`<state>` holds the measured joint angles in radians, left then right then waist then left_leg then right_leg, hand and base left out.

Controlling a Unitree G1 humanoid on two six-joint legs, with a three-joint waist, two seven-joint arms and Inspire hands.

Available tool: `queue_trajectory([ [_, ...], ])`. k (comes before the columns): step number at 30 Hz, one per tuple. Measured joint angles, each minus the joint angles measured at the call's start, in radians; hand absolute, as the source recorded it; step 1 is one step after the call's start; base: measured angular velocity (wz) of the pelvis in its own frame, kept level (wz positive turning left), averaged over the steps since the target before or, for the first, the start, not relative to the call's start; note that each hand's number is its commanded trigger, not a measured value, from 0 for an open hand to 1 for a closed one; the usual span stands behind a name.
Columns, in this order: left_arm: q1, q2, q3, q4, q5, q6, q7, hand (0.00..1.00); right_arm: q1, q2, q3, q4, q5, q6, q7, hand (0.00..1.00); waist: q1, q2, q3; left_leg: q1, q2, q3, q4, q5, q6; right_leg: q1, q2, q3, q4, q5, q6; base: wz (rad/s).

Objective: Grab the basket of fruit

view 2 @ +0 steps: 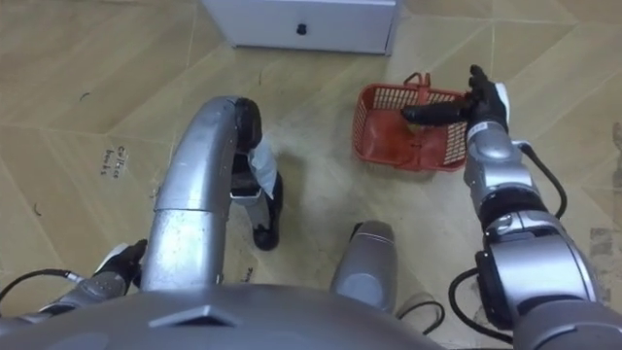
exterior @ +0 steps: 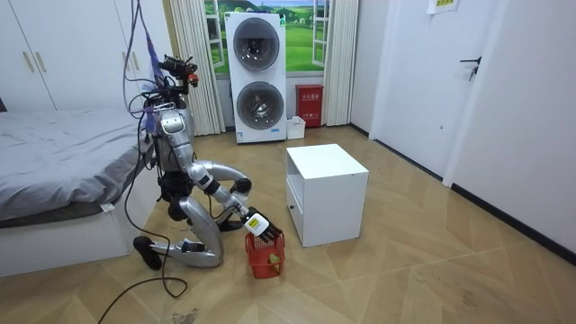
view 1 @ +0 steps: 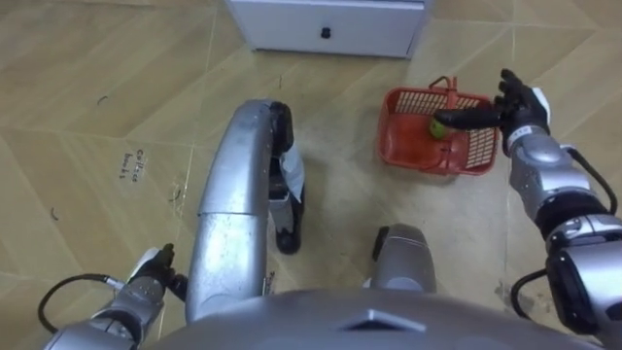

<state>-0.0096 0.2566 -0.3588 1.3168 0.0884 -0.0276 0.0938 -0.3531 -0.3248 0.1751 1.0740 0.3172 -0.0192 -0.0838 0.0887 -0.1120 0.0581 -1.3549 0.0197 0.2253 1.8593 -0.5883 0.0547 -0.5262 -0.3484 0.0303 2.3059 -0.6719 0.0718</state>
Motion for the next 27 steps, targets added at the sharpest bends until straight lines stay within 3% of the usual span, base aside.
queue_trajectory([
  [8, 0.0, -0.004, -0.039, -0.001, -0.008, 0.001, -0.001, 0.0, -0.009, -0.001, 0.001, 0.016, 0.03, 0.0, 0.008, 0.0, 0.0, 0.014, 0.001, -0.014, 0.002, 0.002, -0.007, 0.006, -0.01, -0.023, -0.001, 0.003, 0.008, 0.0, 0.0, 0.0],
  [16, 0.006, -0.004, -0.052, -0.003, -0.02, 0.005, -0.019, 0.0, -0.013, -0.008, 0.028, 0.04, 0.072, 0.004, 0.008, 0.0, 0.029, 0.033, -0.0035, -0.023, 0.004, 0.011, -0.016, 0.012, -0.017, -0.045, -0.003, 0.017, 0.013, -0.002, 0.003, 0.0],
  [27, 0.001, -0.004, -0.154, -0.024, -0.021, 0.005, -0.033, 0.0, -0.022, -0.011, 0.051, 0.092, 0.151, 0.006, 0.001, 0.0, 0.033, 0.043, -0.0056, -0.065, -0.011, 0.028, -0.019, 0.025, -0.001, -0.083, -0.03, 0.012, 0.023, -0.003, 0.004, 0.06],
])
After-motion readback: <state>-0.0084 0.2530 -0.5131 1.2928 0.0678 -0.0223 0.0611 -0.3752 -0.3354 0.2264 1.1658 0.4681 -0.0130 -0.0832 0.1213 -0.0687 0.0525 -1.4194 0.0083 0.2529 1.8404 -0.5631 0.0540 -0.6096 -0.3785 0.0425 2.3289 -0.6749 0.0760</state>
